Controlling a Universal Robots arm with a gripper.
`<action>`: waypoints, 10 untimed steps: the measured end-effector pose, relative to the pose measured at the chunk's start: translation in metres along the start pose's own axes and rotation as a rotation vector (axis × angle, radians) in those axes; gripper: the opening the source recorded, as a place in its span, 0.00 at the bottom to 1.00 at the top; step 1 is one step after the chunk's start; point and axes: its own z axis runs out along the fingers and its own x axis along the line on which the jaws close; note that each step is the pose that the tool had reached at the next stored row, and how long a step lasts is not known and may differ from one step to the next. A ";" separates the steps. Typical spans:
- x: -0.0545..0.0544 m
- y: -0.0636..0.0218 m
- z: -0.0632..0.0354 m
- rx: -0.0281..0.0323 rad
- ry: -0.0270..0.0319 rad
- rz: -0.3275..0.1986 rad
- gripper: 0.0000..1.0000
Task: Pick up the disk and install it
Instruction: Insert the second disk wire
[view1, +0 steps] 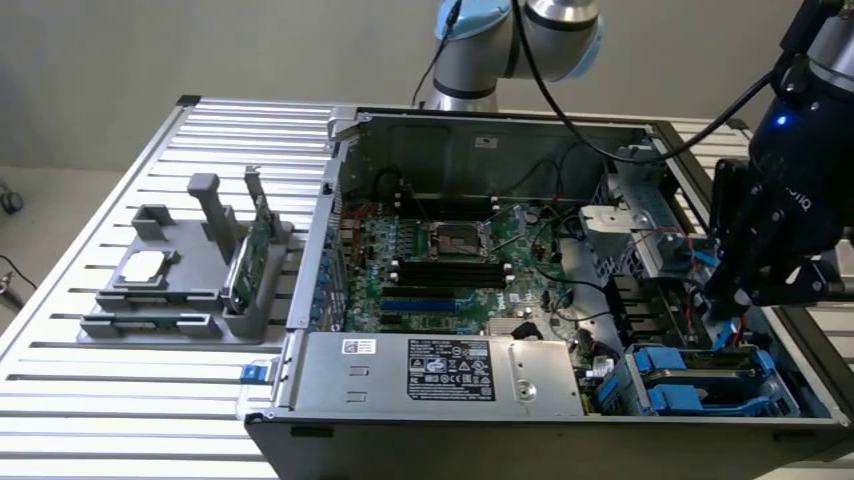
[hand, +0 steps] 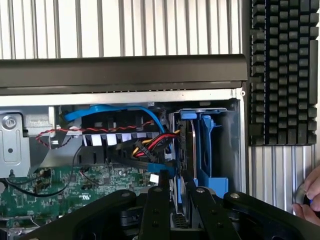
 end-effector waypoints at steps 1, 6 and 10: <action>0.000 0.0000 0.0015 0.0000 -0.0004 0.000 0.24; 0.000 0.0006 0.0057 -0.0001 -0.0022 0.000 0.24; 0.001 0.0010 0.0083 -0.0003 -0.0049 0.000 0.22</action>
